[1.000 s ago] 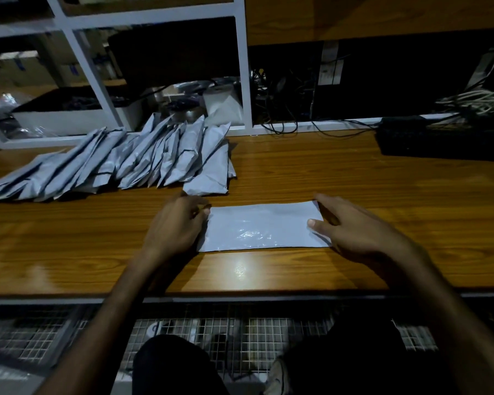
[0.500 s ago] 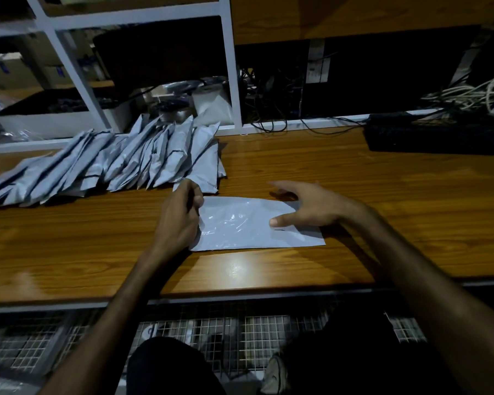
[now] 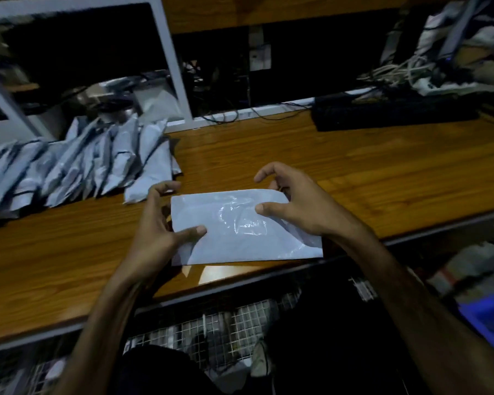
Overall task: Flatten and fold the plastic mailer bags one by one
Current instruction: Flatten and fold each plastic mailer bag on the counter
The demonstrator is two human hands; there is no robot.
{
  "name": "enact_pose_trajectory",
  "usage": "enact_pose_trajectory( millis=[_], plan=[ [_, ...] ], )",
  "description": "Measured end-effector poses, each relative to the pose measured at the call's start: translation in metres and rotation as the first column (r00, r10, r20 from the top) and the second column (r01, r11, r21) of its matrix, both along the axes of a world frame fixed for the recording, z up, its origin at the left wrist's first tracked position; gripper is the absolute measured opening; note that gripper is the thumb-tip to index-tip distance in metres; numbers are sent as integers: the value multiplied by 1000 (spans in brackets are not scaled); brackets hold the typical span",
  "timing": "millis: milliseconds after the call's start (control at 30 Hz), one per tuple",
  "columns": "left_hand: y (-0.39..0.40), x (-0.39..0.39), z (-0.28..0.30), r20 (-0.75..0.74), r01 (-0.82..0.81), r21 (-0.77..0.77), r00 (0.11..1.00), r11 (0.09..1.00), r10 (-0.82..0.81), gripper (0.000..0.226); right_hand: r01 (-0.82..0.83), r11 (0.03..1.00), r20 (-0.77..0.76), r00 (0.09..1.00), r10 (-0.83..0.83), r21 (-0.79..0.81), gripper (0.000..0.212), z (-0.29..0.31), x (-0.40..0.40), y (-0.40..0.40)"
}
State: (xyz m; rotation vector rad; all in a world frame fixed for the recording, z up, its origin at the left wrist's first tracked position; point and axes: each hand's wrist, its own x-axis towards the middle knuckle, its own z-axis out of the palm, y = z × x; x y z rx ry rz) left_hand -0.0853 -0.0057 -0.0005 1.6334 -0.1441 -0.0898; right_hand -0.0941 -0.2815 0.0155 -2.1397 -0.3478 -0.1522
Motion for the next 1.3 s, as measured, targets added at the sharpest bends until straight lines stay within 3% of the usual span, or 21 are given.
enact_pose_trajectory(
  millis=[133,267,500,767,933,1033,1300],
  plan=[
    [-35,-7,5,40,188,-1,981,982,-188,43,59,997,-25,998,-58,51,32,9,-55,-32],
    [-84,-1,12,79,377,78,921,923,-382,18,190,980,9,982,-190,-64,10,20,-118,-67],
    [-209,-22,38,101,675,111,722,729,-684,8,533,835,50,846,-531,-139,17,26,-231,-132],
    [-392,-100,22,32,874,19,485,486,-874,21,807,546,38,567,-823,-225,21,20,-357,-233],
    [-485,-144,-11,7,924,101,369,368,-929,23,839,445,-71,446,-892,-314,20,-14,-403,-314],
    [-533,-157,-32,0,927,173,337,331,-942,24,821,415,-123,400,-908,-392,19,-39,-409,-355],
    [-631,-183,-89,8,823,476,349,310,-937,46,736,325,-243,221,-944,-593,25,-86,-399,-439]
  ],
)
